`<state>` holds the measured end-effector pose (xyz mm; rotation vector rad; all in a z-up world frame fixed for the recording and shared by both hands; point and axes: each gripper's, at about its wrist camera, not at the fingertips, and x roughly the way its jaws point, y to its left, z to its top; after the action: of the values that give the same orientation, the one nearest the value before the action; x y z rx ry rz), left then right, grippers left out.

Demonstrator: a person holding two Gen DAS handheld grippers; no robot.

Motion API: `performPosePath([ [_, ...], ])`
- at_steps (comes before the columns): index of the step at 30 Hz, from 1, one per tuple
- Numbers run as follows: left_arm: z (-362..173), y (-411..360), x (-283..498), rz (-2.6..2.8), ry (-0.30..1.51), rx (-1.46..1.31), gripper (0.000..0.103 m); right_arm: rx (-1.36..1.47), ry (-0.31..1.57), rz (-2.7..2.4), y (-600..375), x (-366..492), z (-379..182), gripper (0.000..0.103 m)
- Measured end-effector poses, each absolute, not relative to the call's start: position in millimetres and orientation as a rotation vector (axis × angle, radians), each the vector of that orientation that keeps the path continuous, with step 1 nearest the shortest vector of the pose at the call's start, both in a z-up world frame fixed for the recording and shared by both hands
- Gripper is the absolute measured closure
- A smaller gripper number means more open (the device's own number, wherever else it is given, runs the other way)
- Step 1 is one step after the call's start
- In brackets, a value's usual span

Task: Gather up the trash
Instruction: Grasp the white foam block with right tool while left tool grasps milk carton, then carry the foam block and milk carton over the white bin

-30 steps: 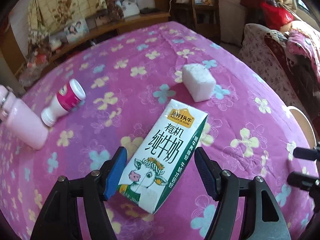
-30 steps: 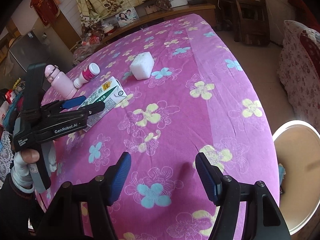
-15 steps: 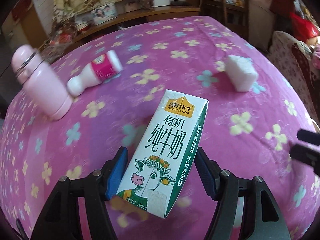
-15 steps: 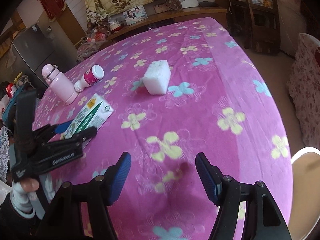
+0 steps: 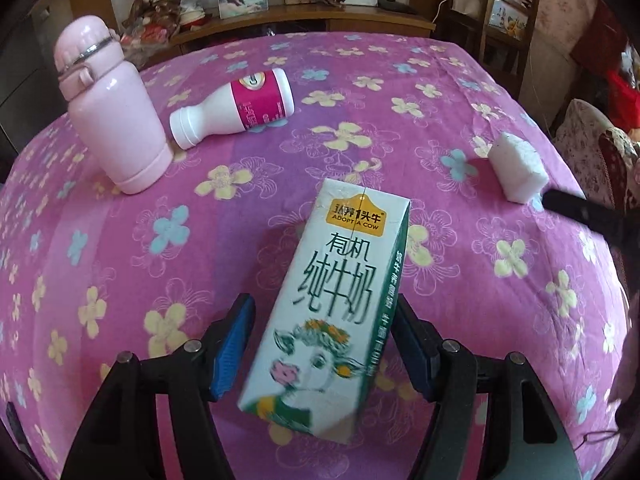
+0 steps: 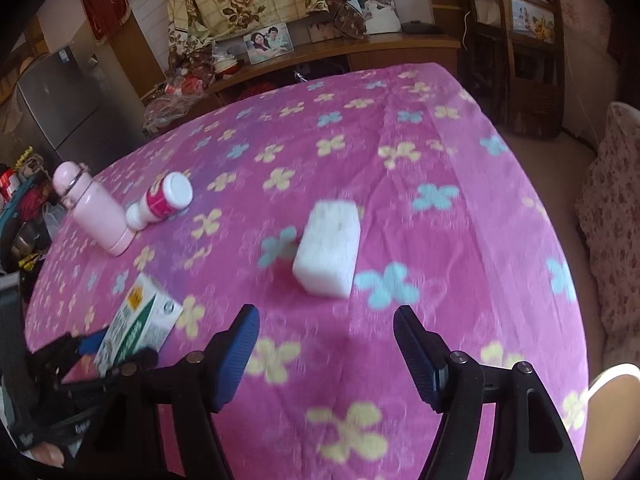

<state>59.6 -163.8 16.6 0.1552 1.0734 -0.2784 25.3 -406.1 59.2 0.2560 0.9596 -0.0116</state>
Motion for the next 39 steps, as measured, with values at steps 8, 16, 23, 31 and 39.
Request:
performPosePath([
  [8, 12.2, -163.9, 65.9, -0.277, 1.083, 0.11, 0.034, 0.212, 0.994, -0.056, -403.7, 77.7, 41.4, 0.04],
  [16, 13.9, -161.4, 65.4, -0.291, 1.076, 0.078, 0.043, 0.216, 0.987, 0.004, -401.1, 51.6, 41.7, 0.072],
  [23, 21.3, -159.5, 34.1, -0.31, 1.031, 0.071, 0.044, 0.174, 0.964, 0.064, -383.5, -4.4, 58.5, 0.072],
  [31, 30.9, -162.5, -16.9, -0.357, 1.008, 0.064, 0.044, 0.171, 0.937, 0.091, -365.9, -70.0, 70.5, 0.072],
  [39, 38.0, -169.5, -55.4, -0.371, 0.982, 0.074, 0.044, 0.171, 0.929, 0.085, -362.3, -112.8, 74.7, 0.072],
])
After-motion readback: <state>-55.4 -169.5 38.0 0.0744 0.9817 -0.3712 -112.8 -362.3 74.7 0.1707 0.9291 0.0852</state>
